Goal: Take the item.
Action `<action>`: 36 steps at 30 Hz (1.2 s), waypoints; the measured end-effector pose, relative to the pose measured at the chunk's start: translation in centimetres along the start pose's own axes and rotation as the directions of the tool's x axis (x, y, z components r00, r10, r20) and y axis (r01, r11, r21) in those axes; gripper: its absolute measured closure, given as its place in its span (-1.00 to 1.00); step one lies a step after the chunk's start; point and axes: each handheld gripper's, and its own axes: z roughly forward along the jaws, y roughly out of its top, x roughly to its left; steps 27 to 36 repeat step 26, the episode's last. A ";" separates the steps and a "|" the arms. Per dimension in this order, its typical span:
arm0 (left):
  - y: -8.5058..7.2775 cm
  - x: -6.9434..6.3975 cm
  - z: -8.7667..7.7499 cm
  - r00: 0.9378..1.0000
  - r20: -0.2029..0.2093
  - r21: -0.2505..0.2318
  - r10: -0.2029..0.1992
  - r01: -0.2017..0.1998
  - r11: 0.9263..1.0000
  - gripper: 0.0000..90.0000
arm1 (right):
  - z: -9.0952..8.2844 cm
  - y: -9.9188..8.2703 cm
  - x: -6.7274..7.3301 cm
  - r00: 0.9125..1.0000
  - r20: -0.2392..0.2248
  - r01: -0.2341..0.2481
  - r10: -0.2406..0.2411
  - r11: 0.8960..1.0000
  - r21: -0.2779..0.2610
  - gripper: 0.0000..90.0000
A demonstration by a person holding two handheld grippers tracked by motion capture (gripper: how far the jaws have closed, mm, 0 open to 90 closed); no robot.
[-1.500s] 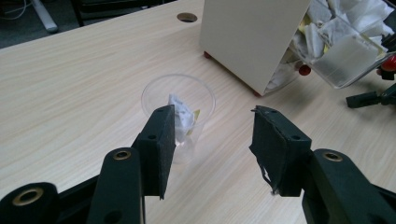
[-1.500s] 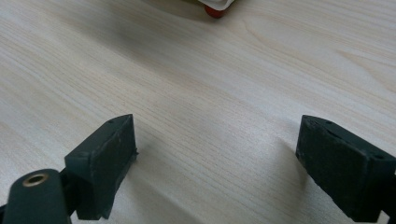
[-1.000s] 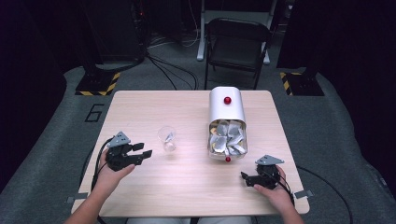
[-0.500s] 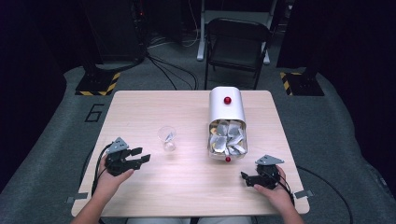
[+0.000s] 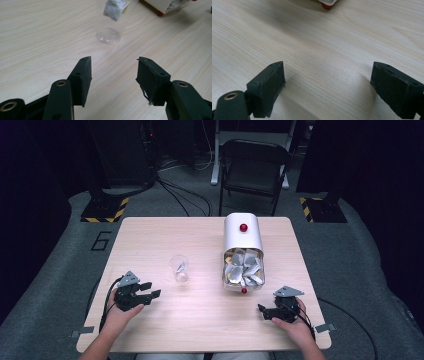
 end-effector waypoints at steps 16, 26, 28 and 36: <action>-0.8 0.3 1.1 1.000 0.010 0.032 -0.029 0.028 0.999 -0.02 | 0.0 0.0 0.0 1.000 0.000 0.000 0.000 1.000 0.000 -0.74; -0.5 0.1 1.7 1.000 -0.003 0.014 -0.010 0.010 1.000 -0.23 | -0.1 -0.1 0.0 1.000 -0.008 0.001 -0.001 1.000 -0.002 -0.74; -0.5 0.1 1.7 1.000 -0.003 0.014 -0.010 0.010 1.000 -0.23 | -0.1 -0.1 0.0 1.000 -0.008 0.001 -0.001 1.000 -0.002 -0.74; -0.5 0.1 1.7 1.000 -0.003 0.014 -0.010 0.010 1.000 -0.23 | -0.1 -0.1 0.0 1.000 -0.008 0.001 -0.001 1.000 -0.002 -0.74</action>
